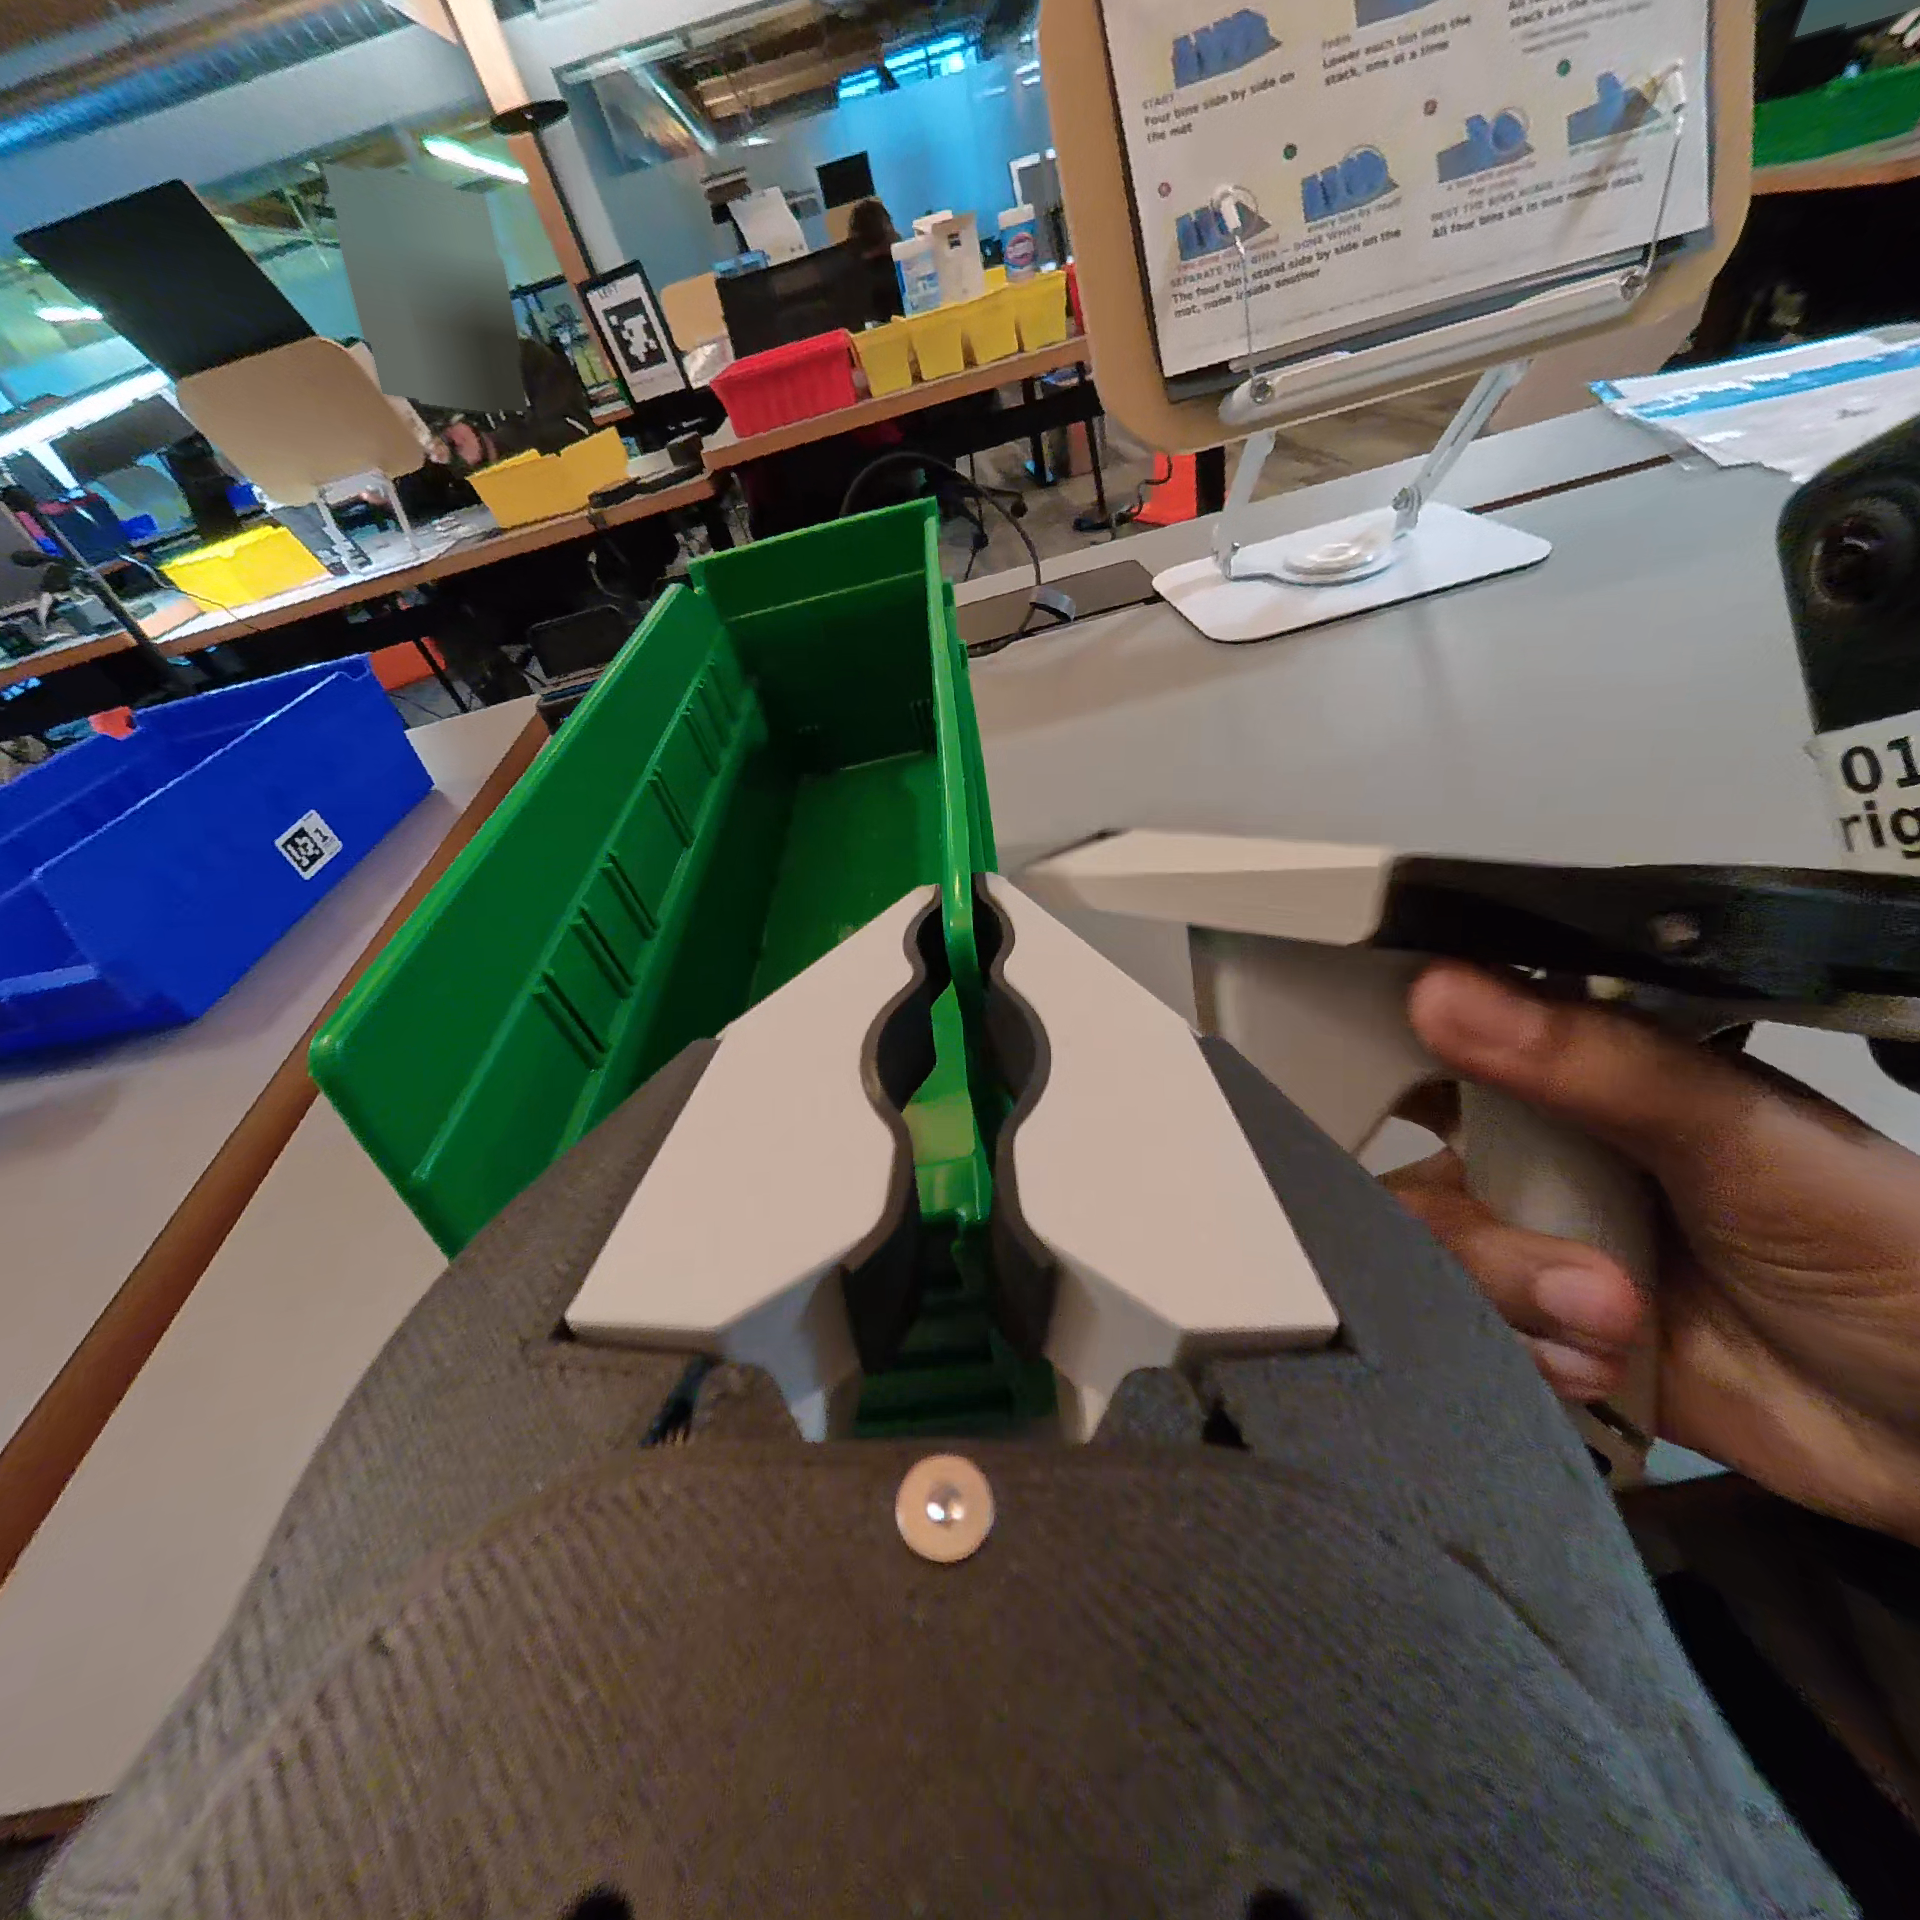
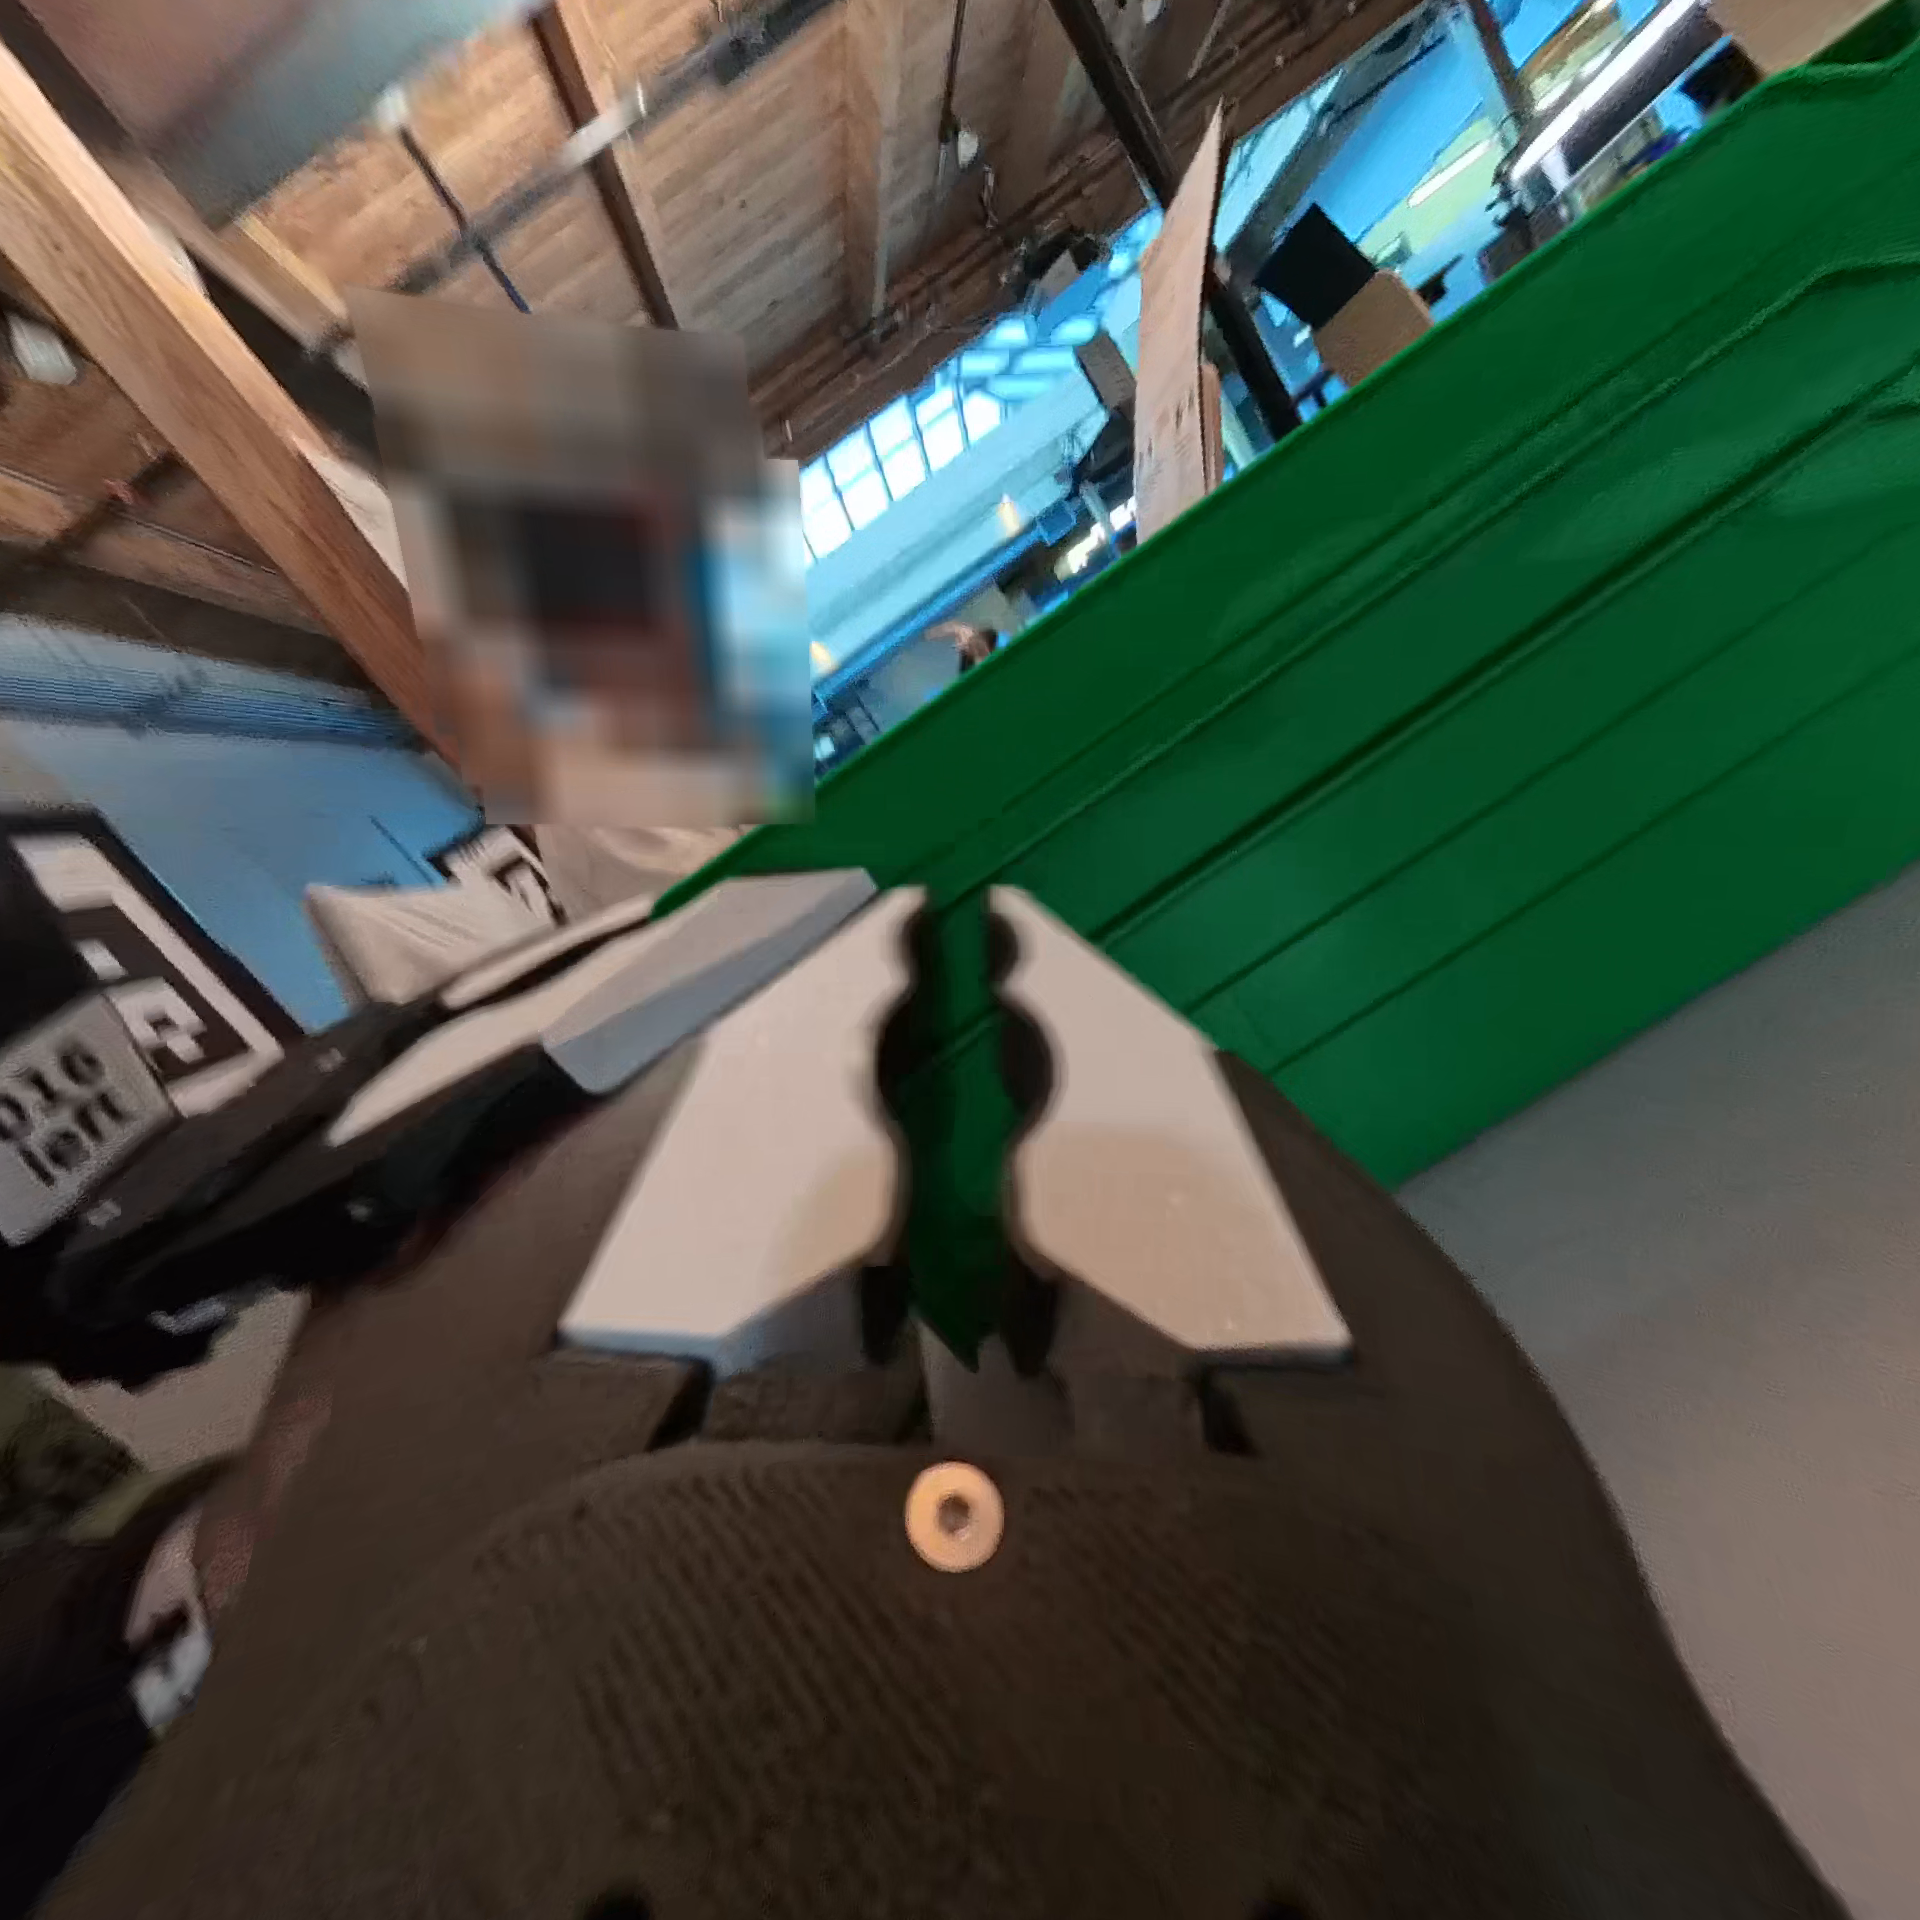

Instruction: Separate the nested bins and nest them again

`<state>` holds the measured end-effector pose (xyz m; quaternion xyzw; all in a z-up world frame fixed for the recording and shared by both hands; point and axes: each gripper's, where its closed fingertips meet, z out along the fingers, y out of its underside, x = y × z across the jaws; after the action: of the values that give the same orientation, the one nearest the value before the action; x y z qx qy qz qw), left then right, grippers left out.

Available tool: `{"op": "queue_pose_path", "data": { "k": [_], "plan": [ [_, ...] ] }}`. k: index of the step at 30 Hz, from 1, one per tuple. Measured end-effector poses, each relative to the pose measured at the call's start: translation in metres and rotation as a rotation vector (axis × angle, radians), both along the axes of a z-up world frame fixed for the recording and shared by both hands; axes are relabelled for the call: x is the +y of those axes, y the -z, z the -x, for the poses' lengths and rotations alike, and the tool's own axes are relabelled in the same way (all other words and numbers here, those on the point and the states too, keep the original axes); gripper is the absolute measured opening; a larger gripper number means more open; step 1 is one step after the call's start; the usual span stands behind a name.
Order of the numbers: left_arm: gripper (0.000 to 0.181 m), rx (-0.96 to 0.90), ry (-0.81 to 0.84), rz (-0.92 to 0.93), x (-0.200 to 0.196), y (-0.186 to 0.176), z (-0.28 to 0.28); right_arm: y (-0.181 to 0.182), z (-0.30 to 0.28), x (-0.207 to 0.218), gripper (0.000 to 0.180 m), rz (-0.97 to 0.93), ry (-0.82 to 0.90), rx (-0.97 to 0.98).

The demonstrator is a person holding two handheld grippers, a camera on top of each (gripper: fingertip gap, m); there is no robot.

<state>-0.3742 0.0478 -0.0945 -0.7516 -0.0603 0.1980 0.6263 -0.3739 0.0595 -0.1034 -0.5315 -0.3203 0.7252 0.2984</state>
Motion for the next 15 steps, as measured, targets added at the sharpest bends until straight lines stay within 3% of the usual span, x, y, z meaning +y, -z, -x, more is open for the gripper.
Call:
{"op": "queue_pose_path", "data": {
  "k": [2, 10, 15],
  "plan": [
    [0.0, -0.014, -0.003, -0.026, 0.001, -0.003, -0.003, 0.009, 0.004, -0.004, 0.0, -0.064, -0.01, -0.06],
    [0.0, -0.059, -0.015, -0.076, -0.001, -0.012, -0.003, 0.014, 0.003, -0.005, 0.0, -0.057, -0.043, -0.085],
    [0.0, -0.073, -0.026, -0.105, -0.001, -0.013, -0.003, 0.016, 0.003, -0.005, 0.0, -0.165, -0.027, -0.145]
  ]
}}
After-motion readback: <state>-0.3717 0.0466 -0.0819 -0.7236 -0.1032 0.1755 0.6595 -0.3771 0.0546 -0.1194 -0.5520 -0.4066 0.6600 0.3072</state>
